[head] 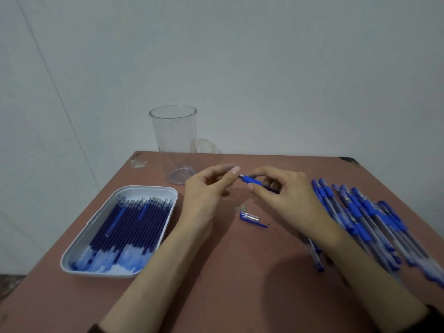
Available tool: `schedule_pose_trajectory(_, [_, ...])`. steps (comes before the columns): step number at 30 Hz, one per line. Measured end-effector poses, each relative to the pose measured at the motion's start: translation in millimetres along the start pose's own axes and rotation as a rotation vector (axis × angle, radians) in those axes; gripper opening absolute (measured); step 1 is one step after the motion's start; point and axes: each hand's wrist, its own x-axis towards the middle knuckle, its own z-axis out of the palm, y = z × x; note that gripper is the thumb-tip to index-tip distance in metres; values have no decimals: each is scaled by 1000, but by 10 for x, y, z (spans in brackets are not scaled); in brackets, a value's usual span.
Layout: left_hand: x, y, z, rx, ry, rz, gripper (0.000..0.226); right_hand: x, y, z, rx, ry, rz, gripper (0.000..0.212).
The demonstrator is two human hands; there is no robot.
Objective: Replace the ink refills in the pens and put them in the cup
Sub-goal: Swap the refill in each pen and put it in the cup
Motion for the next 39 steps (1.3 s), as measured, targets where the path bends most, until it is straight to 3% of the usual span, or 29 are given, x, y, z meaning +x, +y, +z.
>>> schedule_pose_trajectory(5, [60,7,-95,172,45,24,12,27,53,-129,-233,26,-13,12])
schedule_pose_trajectory(7, [70,15,-144,359,-53,61,6,46,82,-179,-225,57,17,10])
schedule_pose_trajectory(10, [62,3,-208,664,-259,57,17,57,115,-200,-196,91,50,10])
schedule_pose_trajectory(14, [53,-7,-255,795,-428,-17,32,36,119,-189,-201,56,55,10])
schedule_pose_trajectory(27, [79,3,-270,717,-500,-94,41,39,103,-160,-193,48,65,8])
schedule_pose_trajectory(30, [62,32,-249,672,-460,-86,34,62,96,-143,2,89,127,10])
schedule_pose_trajectory(34, [16,102,-141,320,-227,31,14,83,-6,-157,539,45,280,6])
schedule_pose_trajectory(39, [-5,136,-101,49,-219,2,21,39,-52,-135,513,-96,244,14])
